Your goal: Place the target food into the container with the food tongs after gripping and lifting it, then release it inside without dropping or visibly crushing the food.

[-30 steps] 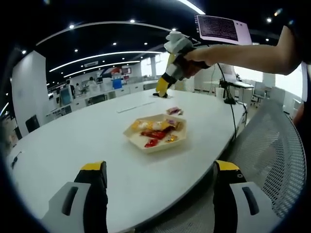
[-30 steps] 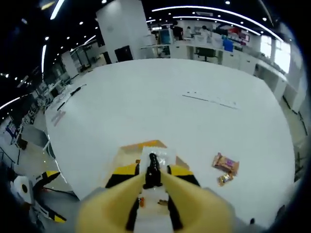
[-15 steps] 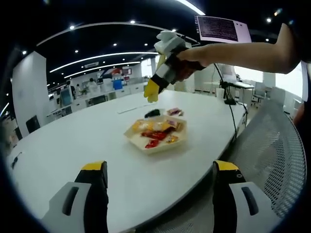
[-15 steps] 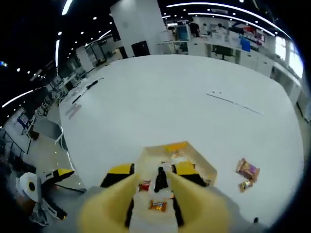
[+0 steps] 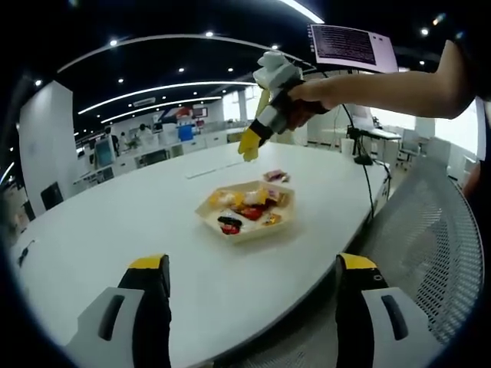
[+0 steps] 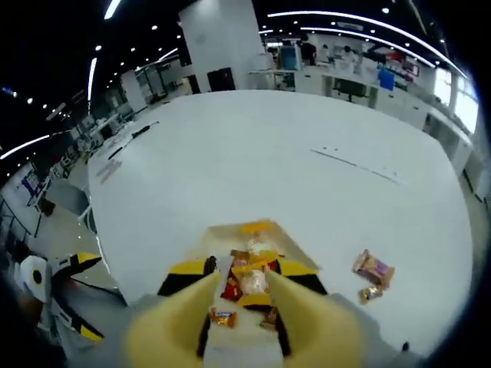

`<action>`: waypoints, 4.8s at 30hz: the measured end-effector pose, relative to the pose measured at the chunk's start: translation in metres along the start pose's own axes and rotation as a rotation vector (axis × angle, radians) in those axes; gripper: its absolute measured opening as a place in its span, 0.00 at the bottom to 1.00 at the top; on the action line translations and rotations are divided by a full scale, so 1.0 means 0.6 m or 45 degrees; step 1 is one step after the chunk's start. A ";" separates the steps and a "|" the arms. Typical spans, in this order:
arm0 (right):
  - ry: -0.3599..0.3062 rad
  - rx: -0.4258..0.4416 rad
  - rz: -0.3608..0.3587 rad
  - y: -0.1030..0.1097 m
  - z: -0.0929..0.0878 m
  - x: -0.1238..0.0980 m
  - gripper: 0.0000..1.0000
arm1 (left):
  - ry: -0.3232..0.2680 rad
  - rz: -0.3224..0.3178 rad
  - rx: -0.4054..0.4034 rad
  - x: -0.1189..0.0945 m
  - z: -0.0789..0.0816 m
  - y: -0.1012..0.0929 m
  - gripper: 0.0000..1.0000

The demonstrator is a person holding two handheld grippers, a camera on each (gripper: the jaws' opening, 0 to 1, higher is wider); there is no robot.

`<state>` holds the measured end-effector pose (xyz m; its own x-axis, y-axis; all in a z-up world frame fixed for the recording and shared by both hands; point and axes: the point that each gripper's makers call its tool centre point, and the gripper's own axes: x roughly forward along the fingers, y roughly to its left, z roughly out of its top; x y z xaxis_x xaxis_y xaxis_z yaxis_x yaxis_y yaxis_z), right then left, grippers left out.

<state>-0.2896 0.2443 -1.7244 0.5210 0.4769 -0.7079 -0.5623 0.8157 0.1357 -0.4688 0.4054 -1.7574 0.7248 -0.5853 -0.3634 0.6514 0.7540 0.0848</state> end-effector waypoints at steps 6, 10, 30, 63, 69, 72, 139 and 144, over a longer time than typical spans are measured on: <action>-0.019 0.076 -0.052 -0.067 -0.021 -0.025 0.32 | 0.006 0.000 -0.001 0.000 -0.001 0.000 0.86; -0.013 0.107 -0.117 -0.120 -0.039 -0.036 0.32 | 0.001 -0.003 0.001 0.001 0.000 0.000 0.88; 0.031 0.194 -0.252 -0.252 -0.121 -0.034 0.11 | 0.045 -0.027 -0.010 0.003 -0.009 -0.004 0.90; 0.184 0.031 -0.274 -0.252 -0.144 0.038 0.12 | 0.064 -0.030 -0.015 0.004 -0.013 -0.005 0.89; 0.215 0.013 -0.295 -0.268 -0.153 0.054 0.11 | 0.073 -0.031 -0.017 0.004 -0.014 -0.006 0.90; 0.245 -0.011 -0.302 -0.276 -0.160 0.062 0.10 | 0.079 -0.031 -0.018 0.005 -0.015 -0.006 0.90; -0.116 -0.022 -0.026 -0.081 -0.143 -0.073 0.01 | -0.064 -0.193 0.097 0.013 0.093 -0.065 0.87; -0.245 -0.128 0.133 0.011 -0.103 -0.103 0.01 | -0.157 -0.293 0.014 0.025 0.141 -0.086 0.80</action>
<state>-0.3654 0.1998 -1.7227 0.5637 0.6186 -0.5473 -0.6758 0.7264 0.1249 -0.4723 0.3326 -1.6885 0.5788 -0.7734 -0.2583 0.8041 0.5940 0.0235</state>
